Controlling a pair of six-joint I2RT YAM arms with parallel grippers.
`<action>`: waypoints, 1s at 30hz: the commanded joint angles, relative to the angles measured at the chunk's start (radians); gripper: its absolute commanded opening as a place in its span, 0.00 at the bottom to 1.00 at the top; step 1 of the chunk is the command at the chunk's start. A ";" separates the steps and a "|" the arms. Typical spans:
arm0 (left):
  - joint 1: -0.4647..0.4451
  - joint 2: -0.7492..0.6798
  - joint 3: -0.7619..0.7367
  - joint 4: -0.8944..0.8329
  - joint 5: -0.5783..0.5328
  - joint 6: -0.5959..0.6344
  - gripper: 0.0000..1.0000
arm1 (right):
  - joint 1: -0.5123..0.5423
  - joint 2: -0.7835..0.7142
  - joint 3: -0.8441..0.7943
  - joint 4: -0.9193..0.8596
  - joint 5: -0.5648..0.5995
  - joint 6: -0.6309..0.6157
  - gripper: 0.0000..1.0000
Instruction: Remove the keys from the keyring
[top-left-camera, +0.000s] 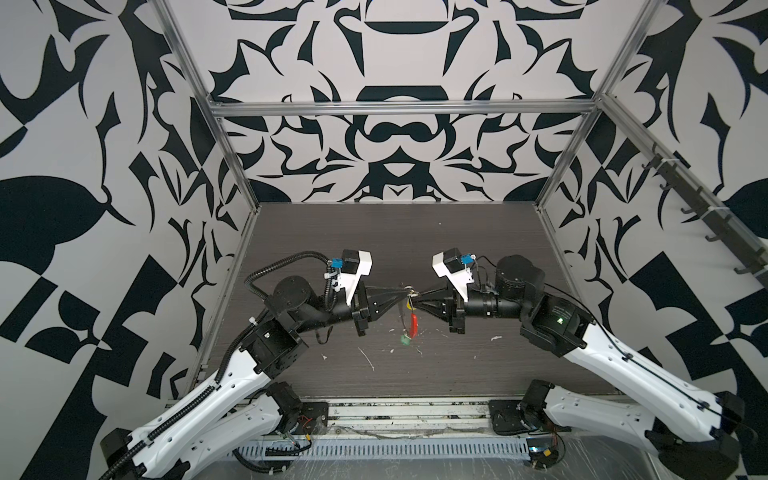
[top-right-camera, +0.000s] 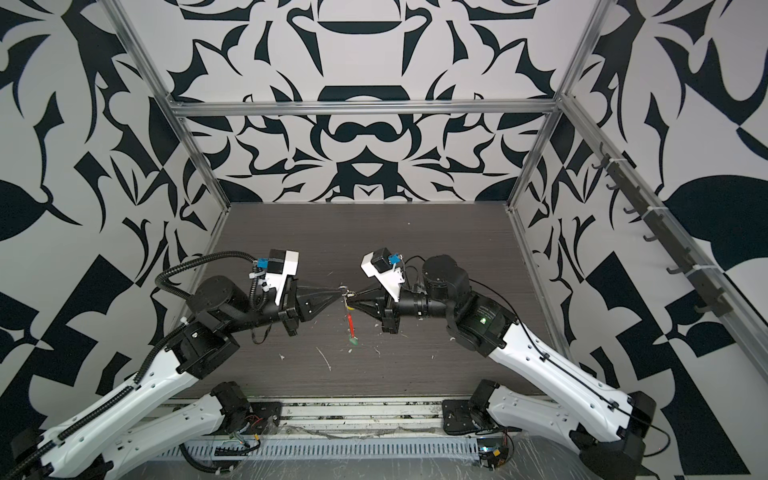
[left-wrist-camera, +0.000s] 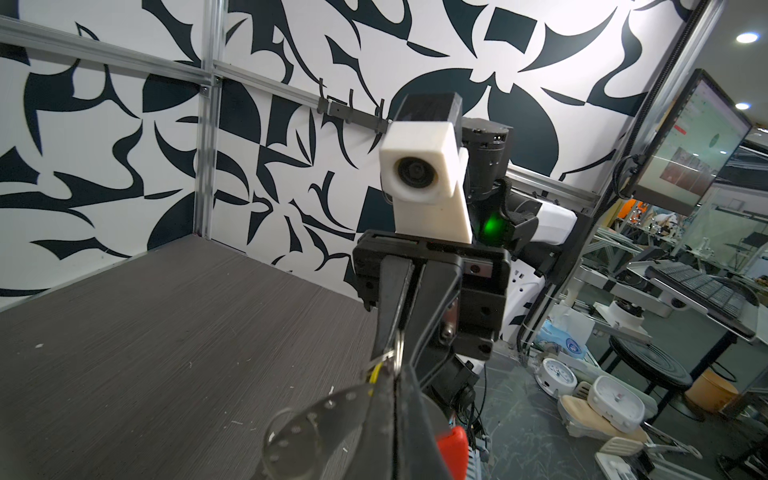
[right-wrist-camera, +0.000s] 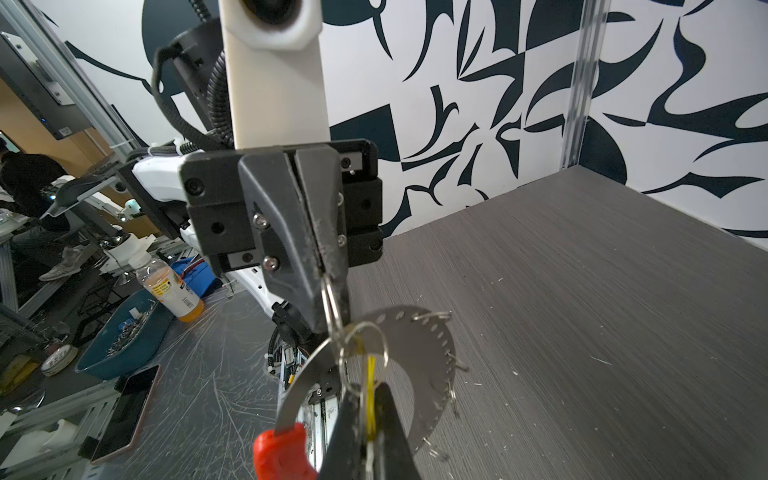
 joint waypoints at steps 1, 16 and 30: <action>-0.001 -0.020 -0.009 0.055 -0.046 -0.008 0.00 | 0.013 0.004 0.014 0.017 0.017 -0.010 0.00; -0.001 -0.029 -0.011 0.072 -0.055 -0.012 0.00 | 0.089 0.055 0.007 0.012 0.072 -0.033 0.00; -0.001 -0.036 -0.001 0.025 -0.021 0.010 0.00 | 0.093 -0.031 -0.001 -0.053 0.148 -0.051 0.36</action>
